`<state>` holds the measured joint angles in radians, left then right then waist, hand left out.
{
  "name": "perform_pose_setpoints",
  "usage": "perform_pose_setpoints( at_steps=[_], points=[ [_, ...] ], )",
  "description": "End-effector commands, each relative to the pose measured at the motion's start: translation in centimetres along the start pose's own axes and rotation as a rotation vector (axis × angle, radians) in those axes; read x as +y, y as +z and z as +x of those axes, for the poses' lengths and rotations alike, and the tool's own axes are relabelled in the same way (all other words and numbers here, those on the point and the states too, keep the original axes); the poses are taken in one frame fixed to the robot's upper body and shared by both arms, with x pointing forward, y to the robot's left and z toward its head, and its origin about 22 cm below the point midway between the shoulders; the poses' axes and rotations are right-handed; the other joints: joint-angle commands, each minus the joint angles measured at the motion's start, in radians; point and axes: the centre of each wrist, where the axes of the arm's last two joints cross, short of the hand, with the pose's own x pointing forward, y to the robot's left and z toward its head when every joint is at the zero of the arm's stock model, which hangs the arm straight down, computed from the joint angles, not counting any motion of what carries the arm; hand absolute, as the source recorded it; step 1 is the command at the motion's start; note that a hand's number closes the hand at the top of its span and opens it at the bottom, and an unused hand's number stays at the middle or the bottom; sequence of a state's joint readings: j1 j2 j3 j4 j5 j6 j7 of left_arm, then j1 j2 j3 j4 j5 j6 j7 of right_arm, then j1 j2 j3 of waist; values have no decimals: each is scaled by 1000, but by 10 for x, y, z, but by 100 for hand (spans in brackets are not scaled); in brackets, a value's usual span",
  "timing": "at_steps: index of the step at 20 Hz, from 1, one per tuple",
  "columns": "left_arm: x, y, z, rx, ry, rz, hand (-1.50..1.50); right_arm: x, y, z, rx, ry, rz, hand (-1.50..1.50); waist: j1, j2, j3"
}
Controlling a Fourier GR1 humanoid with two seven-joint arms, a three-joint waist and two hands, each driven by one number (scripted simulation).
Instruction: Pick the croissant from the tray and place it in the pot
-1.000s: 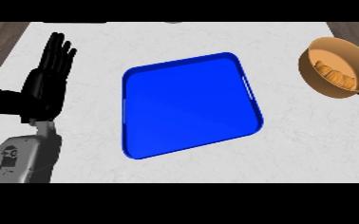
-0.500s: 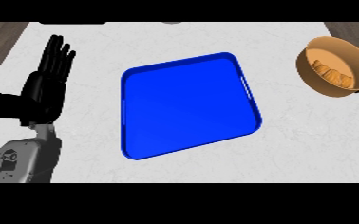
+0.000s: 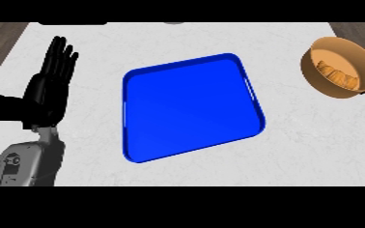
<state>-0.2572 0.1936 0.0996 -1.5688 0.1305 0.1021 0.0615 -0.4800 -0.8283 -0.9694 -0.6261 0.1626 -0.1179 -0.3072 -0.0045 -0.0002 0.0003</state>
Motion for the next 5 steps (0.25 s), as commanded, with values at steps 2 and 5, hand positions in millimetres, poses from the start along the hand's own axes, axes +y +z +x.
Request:
perform_pose_setpoints(
  at_steps=[2, 5],
  points=[
    [18, -15, 5, 1, -1, 4, 0, -46, 6, -18, -17, -3, -16, -150, 0, 1, 0],
    [4, -16, 16, -2, -6, 3, 0, -68, 9, -26, -1, 14, -24, -150, 2, 1, 1]
  ],
)
